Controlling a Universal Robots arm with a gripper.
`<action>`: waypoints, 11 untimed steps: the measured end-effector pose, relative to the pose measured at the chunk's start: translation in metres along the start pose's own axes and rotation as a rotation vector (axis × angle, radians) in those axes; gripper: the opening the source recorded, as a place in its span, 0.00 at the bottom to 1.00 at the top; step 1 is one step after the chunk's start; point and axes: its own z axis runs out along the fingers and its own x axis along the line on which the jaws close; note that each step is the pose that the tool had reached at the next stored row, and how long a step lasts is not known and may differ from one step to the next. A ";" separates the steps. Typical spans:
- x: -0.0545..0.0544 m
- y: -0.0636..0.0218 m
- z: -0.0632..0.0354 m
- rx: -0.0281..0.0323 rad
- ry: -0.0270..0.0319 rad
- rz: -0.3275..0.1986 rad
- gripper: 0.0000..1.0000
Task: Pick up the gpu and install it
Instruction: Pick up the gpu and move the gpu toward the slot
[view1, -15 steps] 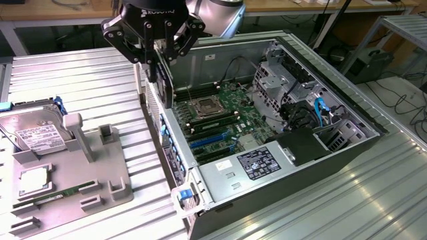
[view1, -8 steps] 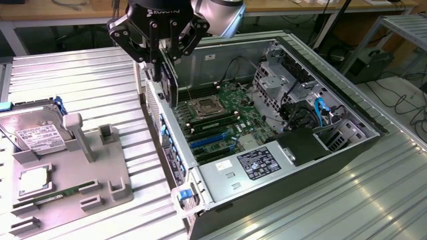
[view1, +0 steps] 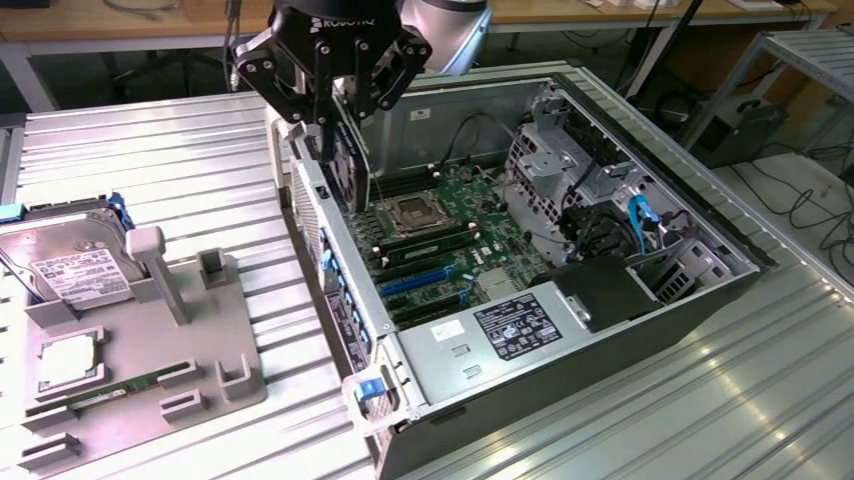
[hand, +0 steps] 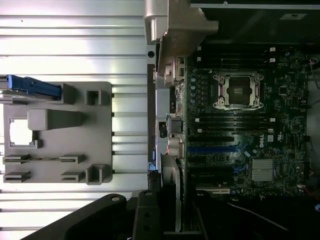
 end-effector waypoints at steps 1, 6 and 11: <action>-0.001 0.0000 0.0000 0.0000 0.0000 0.000 0.27; -0.005 0.0000 0.0001 -0.0001 0.0000 0.000 0.27; -0.011 0.0000 0.0003 -0.0001 0.0000 0.000 0.27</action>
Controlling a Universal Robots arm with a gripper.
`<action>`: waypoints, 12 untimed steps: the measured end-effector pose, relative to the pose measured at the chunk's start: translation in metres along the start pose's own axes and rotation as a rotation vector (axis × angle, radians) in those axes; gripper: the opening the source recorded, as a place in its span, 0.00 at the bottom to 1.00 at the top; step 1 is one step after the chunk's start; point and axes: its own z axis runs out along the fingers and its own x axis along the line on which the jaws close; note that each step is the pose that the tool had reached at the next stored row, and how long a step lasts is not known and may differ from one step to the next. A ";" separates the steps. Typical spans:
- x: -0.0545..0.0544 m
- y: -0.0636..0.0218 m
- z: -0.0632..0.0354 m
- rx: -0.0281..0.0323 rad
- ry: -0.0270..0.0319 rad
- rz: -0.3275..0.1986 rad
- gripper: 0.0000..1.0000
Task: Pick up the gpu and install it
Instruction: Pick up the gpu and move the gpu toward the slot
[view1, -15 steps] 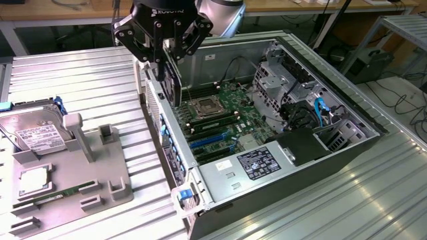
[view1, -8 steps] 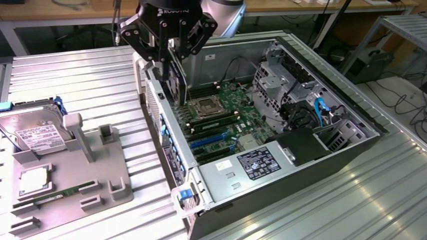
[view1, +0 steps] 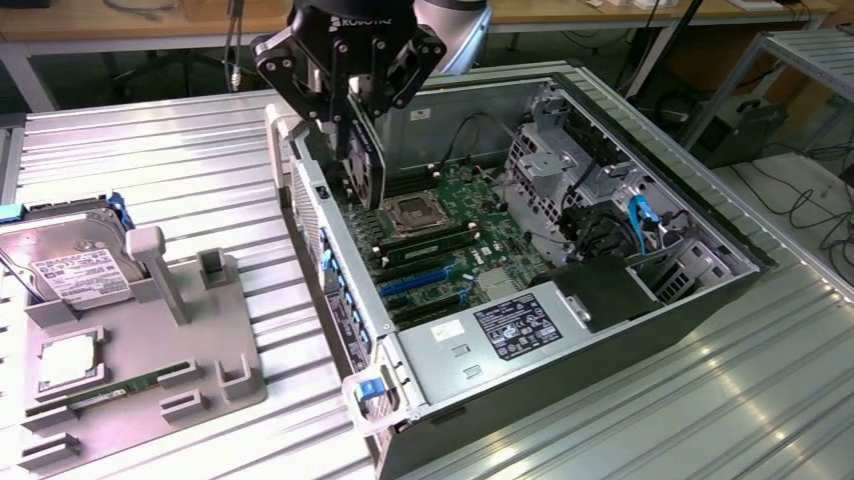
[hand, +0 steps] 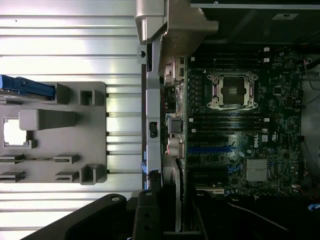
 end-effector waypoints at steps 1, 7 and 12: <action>-0.001 0.0000 0.0000 0.0001 0.0000 0.000 0.27; -0.008 0.0000 0.0002 0.0000 0.0000 0.000 0.27; -0.015 0.0001 0.0004 0.0000 0.0000 0.000 0.27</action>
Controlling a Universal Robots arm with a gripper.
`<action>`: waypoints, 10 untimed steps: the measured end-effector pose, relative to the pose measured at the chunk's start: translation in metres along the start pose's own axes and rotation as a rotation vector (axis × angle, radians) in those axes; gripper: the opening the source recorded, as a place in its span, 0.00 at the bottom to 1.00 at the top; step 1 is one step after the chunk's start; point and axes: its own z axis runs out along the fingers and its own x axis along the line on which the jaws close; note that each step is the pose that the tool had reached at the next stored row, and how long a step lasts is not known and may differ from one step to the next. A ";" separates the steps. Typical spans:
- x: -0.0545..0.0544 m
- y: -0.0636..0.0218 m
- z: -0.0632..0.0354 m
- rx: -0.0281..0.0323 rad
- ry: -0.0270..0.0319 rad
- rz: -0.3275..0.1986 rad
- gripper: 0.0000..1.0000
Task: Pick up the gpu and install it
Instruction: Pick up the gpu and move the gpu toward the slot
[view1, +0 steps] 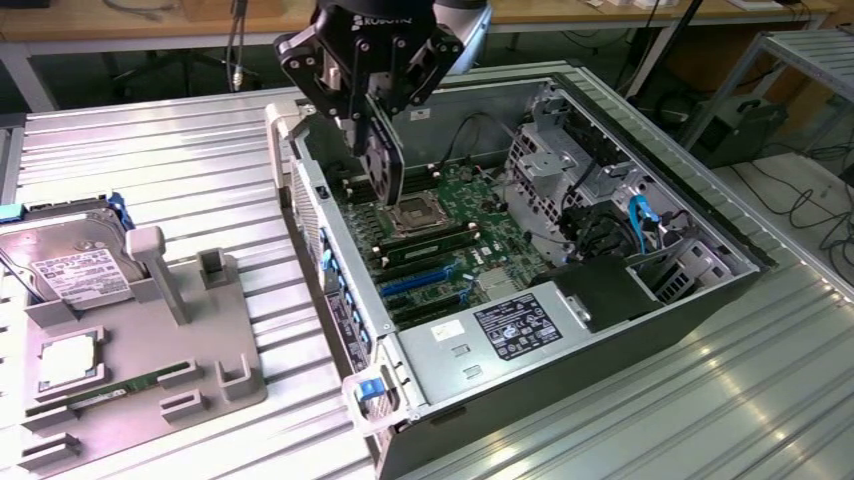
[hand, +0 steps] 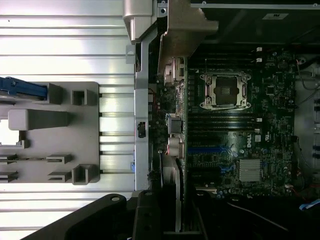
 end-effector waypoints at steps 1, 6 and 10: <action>-0.001 0.0000 0.0000 0.0000 0.0000 0.000 0.27; -0.007 0.0000 0.0002 -0.0001 -0.0001 0.000 0.27; -0.012 0.0000 0.0003 0.0000 0.0000 0.000 0.27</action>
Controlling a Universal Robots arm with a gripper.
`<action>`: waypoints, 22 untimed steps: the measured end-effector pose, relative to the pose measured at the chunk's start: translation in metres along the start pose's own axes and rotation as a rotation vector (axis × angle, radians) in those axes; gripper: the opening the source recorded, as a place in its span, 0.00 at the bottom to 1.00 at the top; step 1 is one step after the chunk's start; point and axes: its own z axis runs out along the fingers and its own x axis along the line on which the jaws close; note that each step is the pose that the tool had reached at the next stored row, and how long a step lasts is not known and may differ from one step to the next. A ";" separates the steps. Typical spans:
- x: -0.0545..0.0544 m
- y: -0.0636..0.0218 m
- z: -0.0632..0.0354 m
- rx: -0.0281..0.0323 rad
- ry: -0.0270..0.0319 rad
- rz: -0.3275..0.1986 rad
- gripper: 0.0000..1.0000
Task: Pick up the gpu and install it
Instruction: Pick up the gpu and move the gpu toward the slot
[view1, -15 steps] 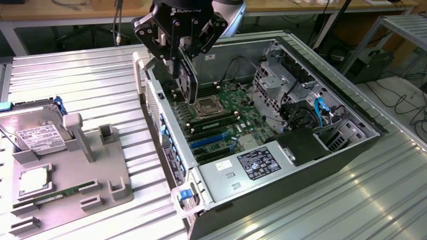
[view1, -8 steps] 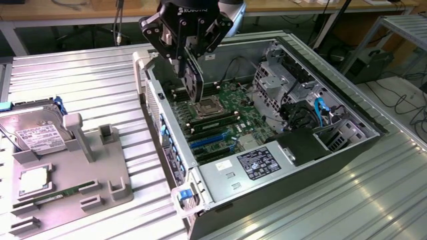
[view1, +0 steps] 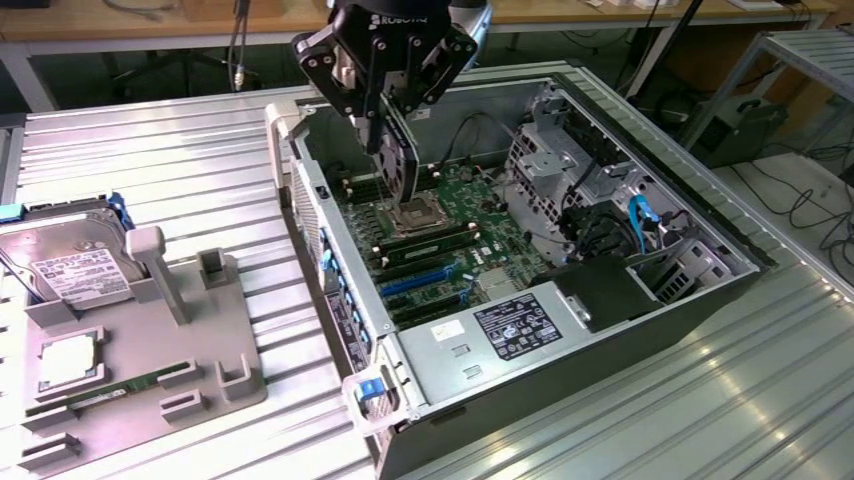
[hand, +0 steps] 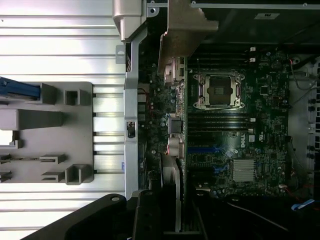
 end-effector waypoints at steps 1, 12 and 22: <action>-0.001 0.0000 0.0000 0.0000 0.0000 0.000 0.27; -0.014 0.0001 0.0004 0.0000 0.0000 0.000 0.27; -0.026 0.0001 0.0007 0.0000 0.0000 0.000 0.27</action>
